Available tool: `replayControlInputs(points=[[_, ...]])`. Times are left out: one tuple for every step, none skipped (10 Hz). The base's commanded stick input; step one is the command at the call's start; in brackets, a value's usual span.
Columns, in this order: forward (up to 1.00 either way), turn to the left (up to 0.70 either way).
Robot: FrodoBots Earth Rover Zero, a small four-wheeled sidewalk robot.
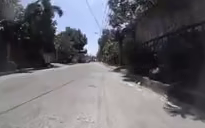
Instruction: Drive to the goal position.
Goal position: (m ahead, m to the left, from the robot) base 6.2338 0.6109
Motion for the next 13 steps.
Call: replayControlInputs(points=[[1.0,0.0],[1.0,0.0],[1.0,0.0],[1.0,0.0],[1.0,0.0],[1.0,0.0],[1.0,0.0],[1.0,0.0],[1.0,0.0],[1.0,0.0],[1.0,0.0],[1.0,0.0],[1.0,0.0]])
